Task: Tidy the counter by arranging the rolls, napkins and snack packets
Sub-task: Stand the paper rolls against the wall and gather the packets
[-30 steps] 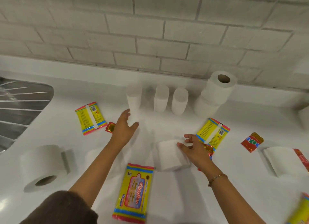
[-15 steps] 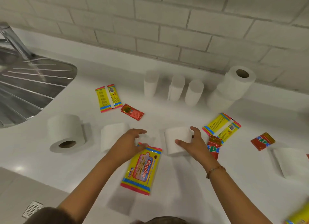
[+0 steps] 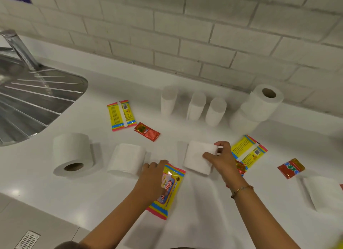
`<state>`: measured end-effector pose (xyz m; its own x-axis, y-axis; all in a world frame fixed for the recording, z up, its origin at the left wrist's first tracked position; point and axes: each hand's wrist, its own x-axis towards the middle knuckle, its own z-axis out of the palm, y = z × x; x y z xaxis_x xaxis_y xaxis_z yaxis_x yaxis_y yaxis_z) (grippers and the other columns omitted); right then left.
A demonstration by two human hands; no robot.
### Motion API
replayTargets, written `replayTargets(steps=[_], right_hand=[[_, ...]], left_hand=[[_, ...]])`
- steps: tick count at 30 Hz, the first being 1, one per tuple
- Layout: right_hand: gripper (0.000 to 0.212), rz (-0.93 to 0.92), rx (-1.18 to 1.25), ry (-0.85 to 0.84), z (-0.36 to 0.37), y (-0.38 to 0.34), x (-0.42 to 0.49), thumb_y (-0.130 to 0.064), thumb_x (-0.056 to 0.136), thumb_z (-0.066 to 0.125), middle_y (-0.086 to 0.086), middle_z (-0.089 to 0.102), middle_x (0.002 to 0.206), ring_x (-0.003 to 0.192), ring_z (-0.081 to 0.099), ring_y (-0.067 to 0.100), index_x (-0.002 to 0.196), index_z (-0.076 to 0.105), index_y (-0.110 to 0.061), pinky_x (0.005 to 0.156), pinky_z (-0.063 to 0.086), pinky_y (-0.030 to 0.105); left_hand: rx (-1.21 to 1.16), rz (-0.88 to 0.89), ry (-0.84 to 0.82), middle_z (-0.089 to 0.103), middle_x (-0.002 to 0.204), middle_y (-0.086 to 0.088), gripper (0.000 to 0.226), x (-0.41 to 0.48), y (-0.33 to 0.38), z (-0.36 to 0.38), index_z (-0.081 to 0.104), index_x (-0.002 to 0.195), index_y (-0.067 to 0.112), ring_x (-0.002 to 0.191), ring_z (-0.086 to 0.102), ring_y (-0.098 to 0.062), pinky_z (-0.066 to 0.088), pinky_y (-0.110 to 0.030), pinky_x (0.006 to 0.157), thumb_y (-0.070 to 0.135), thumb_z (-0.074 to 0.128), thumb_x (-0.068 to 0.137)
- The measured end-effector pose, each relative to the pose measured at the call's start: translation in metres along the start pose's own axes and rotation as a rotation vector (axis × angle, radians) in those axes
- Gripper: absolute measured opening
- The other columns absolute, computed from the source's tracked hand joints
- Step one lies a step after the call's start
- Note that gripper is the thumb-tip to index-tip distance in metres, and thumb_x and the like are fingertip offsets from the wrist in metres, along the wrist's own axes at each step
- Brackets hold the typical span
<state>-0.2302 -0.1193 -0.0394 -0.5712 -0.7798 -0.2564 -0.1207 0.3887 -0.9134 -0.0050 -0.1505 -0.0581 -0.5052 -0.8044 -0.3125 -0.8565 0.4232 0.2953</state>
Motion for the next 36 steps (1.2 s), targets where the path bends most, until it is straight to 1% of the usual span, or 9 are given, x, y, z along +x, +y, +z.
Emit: replayTargets(steps=[4, 7, 11, 18, 22, 25, 31, 34, 36], right_hand=[[0.05, -0.25, -0.054, 0.202, -0.011, -0.032, 0.023, -0.008, 0.065, 0.08, -0.002, 0.048, 0.089, 0.066, 0.048, 0.01, 0.092, 0.04, -0.018, 0.053, 0.039, 0.009], [0.05, -0.409, -0.071, 0.361, -0.018, -0.063, 0.05, -0.01, 0.063, 0.082, 0.006, 0.046, 0.097, 0.082, 0.046, 0.016, 0.09, 0.04, -0.015, 0.072, 0.042, 0.02], [0.047, -0.483, -0.111, 0.471, -0.021, -0.095, 0.092, -0.008, 0.064, 0.078, 0.005, 0.039, 0.1, 0.082, 0.04, 0.011, 0.089, 0.039, -0.014, 0.07, 0.032, 0.007], [0.046, -0.406, -0.184, 0.425, -0.015, -0.096, 0.128, -0.013, 0.068, 0.076, -0.001, 0.035, 0.107, 0.087, 0.045, 0.018, 0.096, 0.039, -0.015, 0.082, 0.043, 0.028], [0.071, -0.434, -0.16, 0.438, -0.02, -0.095, 0.117, -0.027, 0.066, 0.081, 0.005, 0.04, 0.125, 0.106, 0.049, 0.023, 0.121, 0.04, -0.013, 0.094, 0.044, 0.033], [0.073, -0.505, -0.141, 0.459, -0.025, -0.082, 0.091, -0.033, 0.073, 0.076, 0.01, 0.043, 0.131, 0.118, 0.048, 0.026, 0.131, 0.037, -0.011, 0.102, 0.043, 0.041], [0.05, -0.382, -0.104, 0.295, -0.044, -0.035, 0.029, -0.025, 0.082, 0.068, -0.007, 0.047, 0.119, 0.105, 0.051, 0.017, 0.123, 0.04, -0.026, 0.085, 0.048, 0.031], [0.044, -0.319, -0.116, 0.256, -0.061, -0.012, 0.006, -0.021, 0.084, 0.067, -0.009, 0.049, 0.115, 0.102, 0.052, 0.012, 0.116, 0.041, -0.035, 0.079, 0.047, 0.022], [0.042, -0.278, -0.108, 0.288, -0.078, -0.001, -0.006, -0.02, 0.085, 0.066, -0.008, 0.051, 0.114, 0.102, 0.053, 0.013, 0.117, 0.043, -0.033, 0.072, 0.043, 0.014]], left_hand=[[-0.132, -0.001, 0.094, 0.043, 0.135, 0.002, 0.065, 0.009, 0.0, -0.001, 0.033, 0.136, 0.031, 0.115, 0.045, -0.017, 0.039, -0.025, 0.096, 0.034, 0.066, 0.081], [-0.259, -0.052, 0.131, 0.035, 0.142, 0.004, 0.055, 0.017, 0.001, -0.004, 0.035, 0.136, 0.032, 0.12, 0.046, -0.014, 0.047, -0.023, 0.092, 0.028, 0.061, 0.087], [-0.297, -0.07, 0.126, 0.029, 0.147, 0.006, 0.054, 0.028, 0.003, -0.01, 0.036, 0.136, 0.033, 0.114, 0.055, -0.013, 0.053, -0.019, 0.081, 0.026, 0.06, 0.088], [-0.306, -0.076, 0.102, 0.026, 0.15, 0.009, 0.053, 0.04, 0.003, -0.015, 0.039, 0.134, 0.034, 0.114, 0.056, -0.015, 0.052, -0.021, 0.085, 0.024, 0.062, 0.086], [-0.33, -0.081, 0.125, 0.03, 0.147, 0.009, 0.052, 0.042, 0.004, -0.013, 0.039, 0.133, 0.032, 0.115, 0.054, -0.012, 0.051, -0.018, 0.084, 0.025, 0.062, 0.087], [-0.365, -0.089, 0.121, 0.035, 0.142, 0.006, 0.052, 0.043, 0.004, -0.011, 0.041, 0.13, 0.03, 0.114, 0.054, -0.011, 0.047, -0.014, 0.078, 0.027, 0.065, 0.085], [-0.595, -0.029, 0.068, 0.056, 0.122, 0.003, 0.066, 0.054, 0.01, -0.024, 0.04, 0.129, 0.031, 0.088, 0.055, -0.006, 0.04, -0.007, 0.059, 0.014, 0.074, 0.076], [-0.682, 0.04, 0.02, 0.055, 0.105, 0.008, 0.076, 0.063, 0.027, -0.036, 0.035, 0.129, 0.033, 0.081, 0.056, -0.001, 0.042, -0.009, 0.054, 0.012, 0.078, 0.07], [-0.666, 0.111, -0.004, 0.056, 0.104, 0.006, 0.069, 0.073, 0.046, -0.044, 0.041, 0.123, 0.033, 0.082, 0.057, -0.003, 0.041, -0.01, 0.054, 0.015, 0.079, 0.069]])
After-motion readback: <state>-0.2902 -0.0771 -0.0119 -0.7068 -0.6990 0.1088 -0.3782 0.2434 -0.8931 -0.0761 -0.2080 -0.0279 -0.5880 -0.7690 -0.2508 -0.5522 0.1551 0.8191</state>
